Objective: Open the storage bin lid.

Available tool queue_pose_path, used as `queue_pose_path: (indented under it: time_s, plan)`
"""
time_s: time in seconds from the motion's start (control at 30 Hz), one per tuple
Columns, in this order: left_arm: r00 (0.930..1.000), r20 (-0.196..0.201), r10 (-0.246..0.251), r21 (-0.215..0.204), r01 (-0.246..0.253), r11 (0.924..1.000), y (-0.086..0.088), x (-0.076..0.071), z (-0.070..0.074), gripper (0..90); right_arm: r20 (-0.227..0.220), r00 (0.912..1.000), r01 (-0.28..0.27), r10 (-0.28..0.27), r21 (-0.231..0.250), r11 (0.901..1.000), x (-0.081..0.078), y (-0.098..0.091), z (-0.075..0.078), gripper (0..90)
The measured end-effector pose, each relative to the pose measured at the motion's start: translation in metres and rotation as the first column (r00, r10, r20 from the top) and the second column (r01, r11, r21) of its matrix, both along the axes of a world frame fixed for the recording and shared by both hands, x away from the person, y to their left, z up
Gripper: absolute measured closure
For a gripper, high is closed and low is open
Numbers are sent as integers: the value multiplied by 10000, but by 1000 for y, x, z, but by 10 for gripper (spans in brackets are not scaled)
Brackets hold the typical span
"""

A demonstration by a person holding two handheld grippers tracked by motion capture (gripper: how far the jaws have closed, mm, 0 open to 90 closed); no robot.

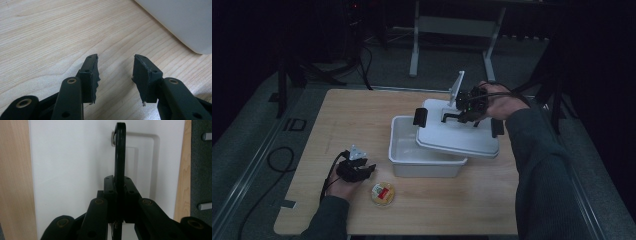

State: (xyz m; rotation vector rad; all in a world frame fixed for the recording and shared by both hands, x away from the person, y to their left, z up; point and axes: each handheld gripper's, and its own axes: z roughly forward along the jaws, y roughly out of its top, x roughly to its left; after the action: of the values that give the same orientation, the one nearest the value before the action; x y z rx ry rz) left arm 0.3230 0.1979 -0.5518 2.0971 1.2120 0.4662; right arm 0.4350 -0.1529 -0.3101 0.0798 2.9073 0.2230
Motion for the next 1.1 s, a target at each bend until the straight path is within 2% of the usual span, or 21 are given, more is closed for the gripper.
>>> queue_pose_path:
  time_s: [0.73, 1.1]
  plan:
    - [10000, -44, -15, 33, 15, 10000, -1, 1, -1, 555, -95, 9987, 511, -510, 39, 9987, 1, -27, -6, 843]
    - [10000, -79, -49, 94, 50, 9999, -2, 1, -2, 555, -134, 9968, 792, -790, 213, 9966, 0, -44, -7, 843]
